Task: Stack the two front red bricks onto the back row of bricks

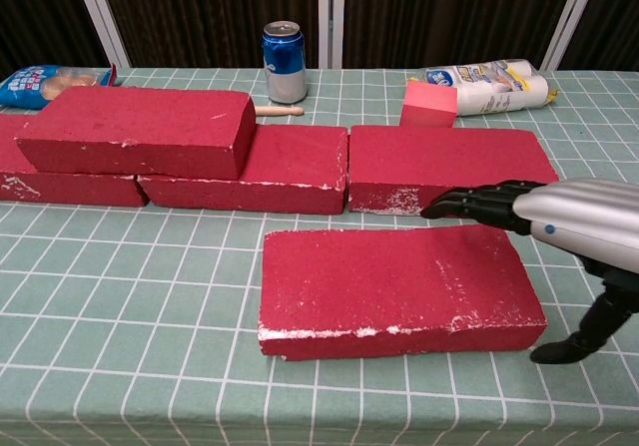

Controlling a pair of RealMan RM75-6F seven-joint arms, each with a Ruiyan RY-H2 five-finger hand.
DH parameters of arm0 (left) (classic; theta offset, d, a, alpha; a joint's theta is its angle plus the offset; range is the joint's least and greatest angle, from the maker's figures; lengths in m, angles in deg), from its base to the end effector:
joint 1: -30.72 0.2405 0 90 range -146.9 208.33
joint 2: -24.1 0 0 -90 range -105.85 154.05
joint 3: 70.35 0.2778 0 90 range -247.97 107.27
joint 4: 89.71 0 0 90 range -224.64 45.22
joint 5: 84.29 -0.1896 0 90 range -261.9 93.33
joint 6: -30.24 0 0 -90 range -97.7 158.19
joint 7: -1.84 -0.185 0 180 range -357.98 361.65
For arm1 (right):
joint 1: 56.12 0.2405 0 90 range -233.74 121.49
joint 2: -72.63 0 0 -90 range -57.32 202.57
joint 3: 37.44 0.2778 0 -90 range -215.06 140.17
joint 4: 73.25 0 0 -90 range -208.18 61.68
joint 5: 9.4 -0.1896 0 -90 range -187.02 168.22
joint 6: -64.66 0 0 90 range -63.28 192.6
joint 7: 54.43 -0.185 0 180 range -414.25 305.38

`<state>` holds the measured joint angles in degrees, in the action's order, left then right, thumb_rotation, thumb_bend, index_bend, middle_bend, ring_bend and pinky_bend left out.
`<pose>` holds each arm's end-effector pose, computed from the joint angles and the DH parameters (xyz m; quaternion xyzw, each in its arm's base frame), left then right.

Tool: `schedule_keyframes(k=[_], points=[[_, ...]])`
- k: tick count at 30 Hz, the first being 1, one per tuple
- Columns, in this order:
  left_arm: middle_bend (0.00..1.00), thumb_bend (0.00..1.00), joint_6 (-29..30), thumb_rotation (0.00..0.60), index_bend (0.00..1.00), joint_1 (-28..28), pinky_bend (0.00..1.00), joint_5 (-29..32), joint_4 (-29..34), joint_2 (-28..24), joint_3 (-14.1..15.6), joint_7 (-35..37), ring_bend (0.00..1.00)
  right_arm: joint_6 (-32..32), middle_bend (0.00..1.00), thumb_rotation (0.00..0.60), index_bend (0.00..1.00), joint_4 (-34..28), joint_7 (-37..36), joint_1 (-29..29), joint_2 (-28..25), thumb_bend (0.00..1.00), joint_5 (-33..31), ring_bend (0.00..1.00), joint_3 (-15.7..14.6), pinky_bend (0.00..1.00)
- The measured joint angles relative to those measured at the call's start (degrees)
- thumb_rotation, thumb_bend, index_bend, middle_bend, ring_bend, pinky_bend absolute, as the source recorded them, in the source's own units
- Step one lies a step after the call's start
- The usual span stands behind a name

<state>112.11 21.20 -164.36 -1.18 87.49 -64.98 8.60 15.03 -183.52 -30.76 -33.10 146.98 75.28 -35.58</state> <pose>-0.3533 0.2210 0.1752 -0.6011 -0.4488 -0.3426 0.5656 -0.1755 -0.2374 0.0105 0.8166 -0.3831 0.3173 0.2927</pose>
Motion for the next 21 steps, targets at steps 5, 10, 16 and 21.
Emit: schedule_keyframes(k=[5, 10, 16, 21], points=[[0.00, 0.00, -0.45, 0.600, 0.01, 0.46, 0.00, -1.11, -1.59, 0.37, -0.55, 1.68, 0.00, 0.27, 0.00, 0.600, 0.00, 1.31, 2.68, 1.87, 4.15, 0.00, -5.46, 0.00, 1.43, 0.00], [0.00, 0.00, -1.88, 0.600, 0.01, 0.82, 0.00, -1.53, -3.34, 1.25, -0.78, 3.99, 0.00, 0.75, 0.00, 0.600, 0.00, 2.09, 4.01, 3.81, 6.28, 0.00, -10.02, 0.00, 2.24, 0.00], [0.00, 0.00, -2.90, 0.600, 0.01, 1.39, 0.00, -1.63, -4.32, 1.32, -1.36, 5.50, 0.00, 1.92, 0.00, 0.600, 0.00, 3.05, 5.53, 6.69, 8.39, 0.00, -14.96, 0.00, 2.68, 0.00], [0.00, 0.00, -3.12, 0.600, 0.01, 1.88, 0.00, -1.72, -4.62, 1.14, -1.80, 6.38, 0.00, 2.32, 0.00, 0.600, 0.00, 4.03, 7.23, 8.89, 9.93, 0.00, -18.93, 0.00, 2.49, 0.00]])
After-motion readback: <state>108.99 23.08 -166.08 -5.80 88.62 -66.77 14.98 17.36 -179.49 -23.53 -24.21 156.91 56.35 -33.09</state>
